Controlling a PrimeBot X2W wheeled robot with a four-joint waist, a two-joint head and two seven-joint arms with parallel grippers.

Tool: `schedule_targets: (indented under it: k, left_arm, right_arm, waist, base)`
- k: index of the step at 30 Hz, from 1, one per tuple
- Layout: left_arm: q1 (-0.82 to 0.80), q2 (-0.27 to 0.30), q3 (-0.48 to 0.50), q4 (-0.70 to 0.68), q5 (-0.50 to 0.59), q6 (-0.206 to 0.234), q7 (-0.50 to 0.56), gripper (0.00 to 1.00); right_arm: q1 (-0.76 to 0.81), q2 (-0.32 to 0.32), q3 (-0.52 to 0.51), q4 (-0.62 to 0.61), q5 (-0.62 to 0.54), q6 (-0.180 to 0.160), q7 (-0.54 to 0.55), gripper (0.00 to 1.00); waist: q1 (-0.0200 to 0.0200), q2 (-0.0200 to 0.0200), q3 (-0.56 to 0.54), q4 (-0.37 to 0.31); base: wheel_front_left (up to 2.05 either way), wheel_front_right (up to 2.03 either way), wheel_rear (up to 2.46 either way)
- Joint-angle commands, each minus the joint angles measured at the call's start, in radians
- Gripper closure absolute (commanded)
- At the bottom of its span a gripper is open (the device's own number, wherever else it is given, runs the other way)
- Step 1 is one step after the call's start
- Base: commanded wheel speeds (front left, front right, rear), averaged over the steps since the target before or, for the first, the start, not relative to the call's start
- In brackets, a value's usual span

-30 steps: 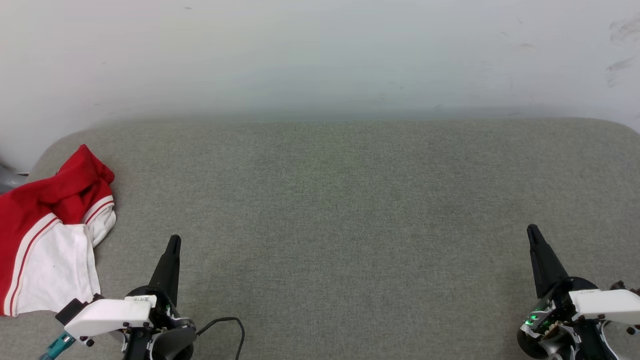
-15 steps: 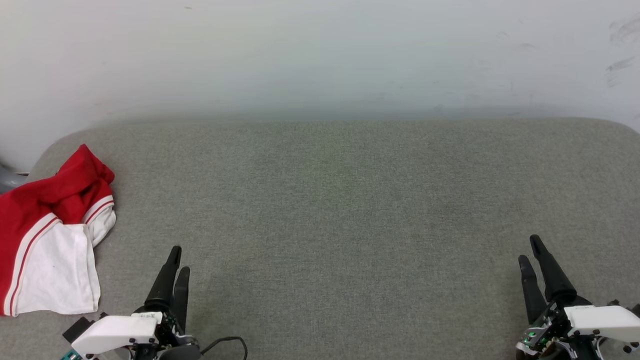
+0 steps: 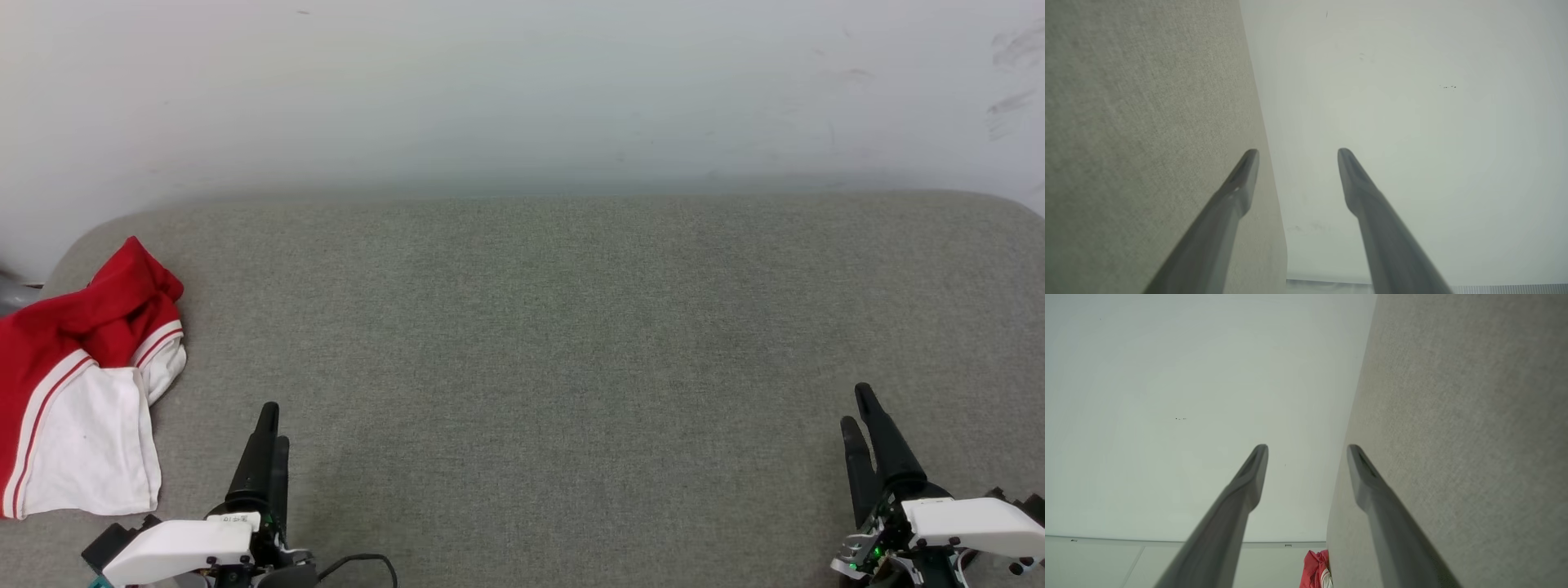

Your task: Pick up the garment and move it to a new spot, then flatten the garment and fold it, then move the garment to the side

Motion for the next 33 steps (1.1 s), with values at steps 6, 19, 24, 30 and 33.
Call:
schedule_targets:
  k: [6, 19, 24, 30, 33]
  left_arm:
    - [-0.005, 0.002, 0.042, -0.026, 0.101, -0.001, -0.035, 0.0]
    - [-0.003, 0.002, 0.095, -0.098, 0.315, -0.002, -0.081, 0.0]
    - [0.003, 0.002, 0.076, -0.162, 0.425, -0.002, -0.099, 0.0]
    - [0.014, 0.002, 0.045, -0.232, 0.565, 0.002, -0.119, 0.0]
    - [0.019, 0.002, 0.02, -0.264, 0.643, 0.015, -0.129, 0.0]
  right_arm:
    - [-0.022, 0.0, -0.02, -0.004, -0.133, 0.0, -0.034, 0.0]
    - [-0.034, 0.0, -0.053, -0.062, -0.49, 0.0, -0.081, 0.0]
    - [-0.04, 0.0, -0.065, -0.1, -0.651, 0.0, -0.099, 0.0]
    - [-0.047, 0.0, -0.052, -0.15, -0.84, 0.0, -0.12, 0.0]
    - [-0.047, -0.003, -0.041, -0.167, -0.924, 0.0, -0.13, 0.0]
  waist:
    - [0.0, -0.0001, 0.001, -0.003]
    - [0.0, -0.0001, 0.007, -0.01]
    - [0.0, -0.0001, 0.01, -0.012]
    - [0.0, -0.0001, 0.014, -0.015]
    - [0.0, -0.0001, 0.016, -0.016]
  base:
    - [0.0, 0.0, 0.0]
    - [0.0, 0.0, 0.0]
    - [0.0, 0.0, 0.0]
    - [0.0, 0.0, 0.0]
    - [0.0, 0.0, 0.0]
